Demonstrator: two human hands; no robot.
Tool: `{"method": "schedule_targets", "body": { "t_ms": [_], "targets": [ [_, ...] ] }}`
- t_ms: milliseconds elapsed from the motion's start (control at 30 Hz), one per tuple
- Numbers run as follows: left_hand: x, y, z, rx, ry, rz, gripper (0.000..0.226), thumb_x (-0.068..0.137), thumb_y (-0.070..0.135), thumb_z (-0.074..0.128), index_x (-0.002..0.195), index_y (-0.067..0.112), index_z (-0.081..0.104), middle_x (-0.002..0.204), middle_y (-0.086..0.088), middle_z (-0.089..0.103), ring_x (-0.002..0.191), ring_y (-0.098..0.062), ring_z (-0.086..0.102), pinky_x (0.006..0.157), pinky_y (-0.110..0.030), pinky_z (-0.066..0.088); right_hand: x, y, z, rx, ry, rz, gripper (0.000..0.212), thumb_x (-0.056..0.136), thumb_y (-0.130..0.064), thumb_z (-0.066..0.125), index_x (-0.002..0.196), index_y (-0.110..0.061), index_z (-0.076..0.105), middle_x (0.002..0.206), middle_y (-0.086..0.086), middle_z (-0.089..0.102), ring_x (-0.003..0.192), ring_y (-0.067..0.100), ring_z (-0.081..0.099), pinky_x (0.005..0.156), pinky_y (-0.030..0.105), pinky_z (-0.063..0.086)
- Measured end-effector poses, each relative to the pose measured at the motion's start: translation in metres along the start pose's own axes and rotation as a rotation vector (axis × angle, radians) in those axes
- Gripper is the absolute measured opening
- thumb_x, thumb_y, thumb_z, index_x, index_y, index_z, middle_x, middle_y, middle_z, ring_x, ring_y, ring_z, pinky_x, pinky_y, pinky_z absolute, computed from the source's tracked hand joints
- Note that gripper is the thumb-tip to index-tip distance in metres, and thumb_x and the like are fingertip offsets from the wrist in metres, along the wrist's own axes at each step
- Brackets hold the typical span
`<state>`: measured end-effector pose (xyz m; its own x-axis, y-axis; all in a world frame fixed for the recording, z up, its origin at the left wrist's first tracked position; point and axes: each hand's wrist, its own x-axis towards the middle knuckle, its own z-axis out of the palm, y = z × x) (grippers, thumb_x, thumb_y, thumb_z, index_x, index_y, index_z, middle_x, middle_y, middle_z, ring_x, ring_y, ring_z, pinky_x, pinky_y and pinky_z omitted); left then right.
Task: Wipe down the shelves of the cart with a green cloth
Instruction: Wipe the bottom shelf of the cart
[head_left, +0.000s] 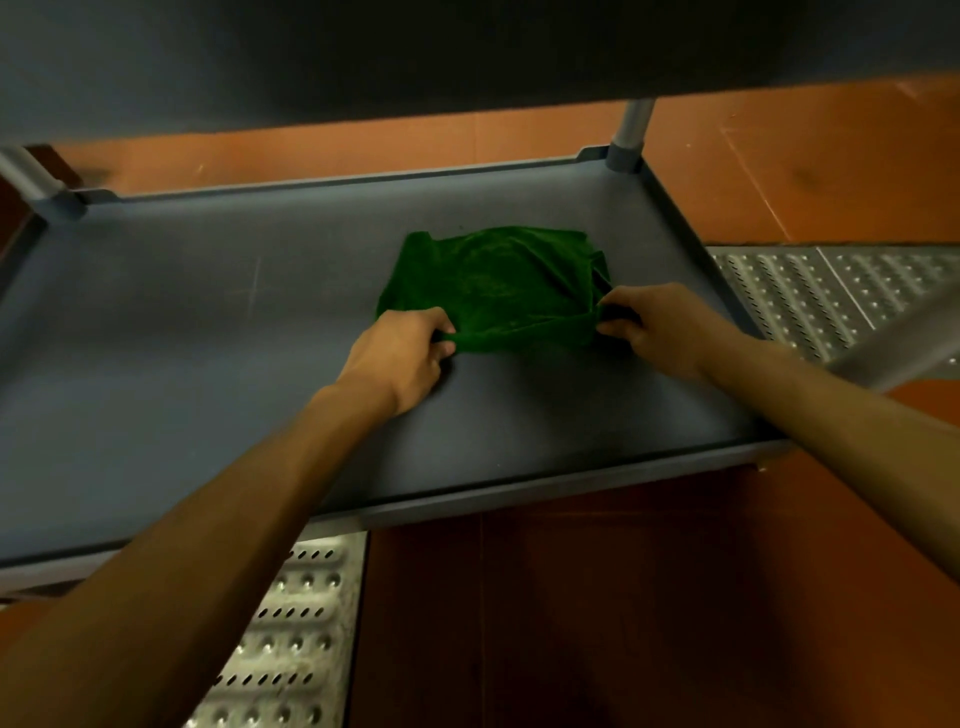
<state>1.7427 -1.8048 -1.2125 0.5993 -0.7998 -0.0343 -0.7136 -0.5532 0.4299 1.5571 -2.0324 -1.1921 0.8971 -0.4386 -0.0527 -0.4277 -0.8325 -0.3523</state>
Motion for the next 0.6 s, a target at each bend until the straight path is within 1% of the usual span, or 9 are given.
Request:
{"method": "schedule_targets", "body": {
  "t_ms": [100,200,300,433,600],
  "targets": [
    [-0.015,0.003,0.000,-0.007,0.000,0.016,0.024,0.093,0.025,0.062,0.115,0.018,0.067,0.111,-0.013,0.071,0.108,-0.036,0.062,0.089,-0.042,0.052,-0.015,-0.003,0.000,-0.011,-0.033,-0.006,0.029,0.094,-0.020,0.061,0.122,-0.012,0.064,0.115,0.014,0.069,0.109,0.033,0.062,0.088,0.037,0.047],
    [-0.031,0.005,0.001,-0.004,-0.009,0.035,0.026,0.094,0.025,0.061,0.118,0.018,0.067,0.113,-0.015,0.070,0.110,-0.037,0.060,0.090,-0.045,0.051,-0.031,-0.007,-0.002,-0.010,-0.079,-0.003,0.028,0.095,-0.022,0.060,0.121,-0.013,0.063,0.114,0.013,0.069,0.106,0.031,0.062,0.087,0.036,0.049],
    [-0.043,0.008,0.000,0.001,-0.019,0.057,0.027,0.095,0.024,0.060,0.120,0.016,0.066,0.115,-0.016,0.069,0.112,-0.036,0.058,0.092,-0.045,0.050,-0.042,-0.010,-0.004,-0.025,-0.122,-0.005,0.028,0.096,-0.024,0.058,0.122,-0.014,0.062,0.113,0.011,0.068,0.103,0.029,0.062,0.083,0.033,0.046],
    [-0.059,0.010,-0.002,0.007,-0.045,0.086,0.026,0.096,0.025,0.058,0.120,0.017,0.065,0.117,-0.013,0.067,0.114,-0.033,0.057,0.093,-0.046,0.049,-0.058,-0.017,-0.009,-0.047,-0.172,-0.012,0.026,0.098,-0.025,0.056,0.122,-0.016,0.062,0.110,0.008,0.068,0.098,0.025,0.063,0.082,0.036,0.049],
    [-0.081,0.013,-0.005,0.034,-0.080,0.149,0.024,0.098,0.026,0.056,0.119,0.018,0.064,0.114,-0.008,0.067,0.112,-0.028,0.054,0.088,-0.043,0.049,-0.077,-0.022,-0.011,-0.091,-0.232,-0.015,0.022,0.098,-0.025,0.054,0.119,-0.020,0.061,0.110,0.003,0.066,0.098,0.023,0.061,0.085,0.041,0.050]
  ]
}}
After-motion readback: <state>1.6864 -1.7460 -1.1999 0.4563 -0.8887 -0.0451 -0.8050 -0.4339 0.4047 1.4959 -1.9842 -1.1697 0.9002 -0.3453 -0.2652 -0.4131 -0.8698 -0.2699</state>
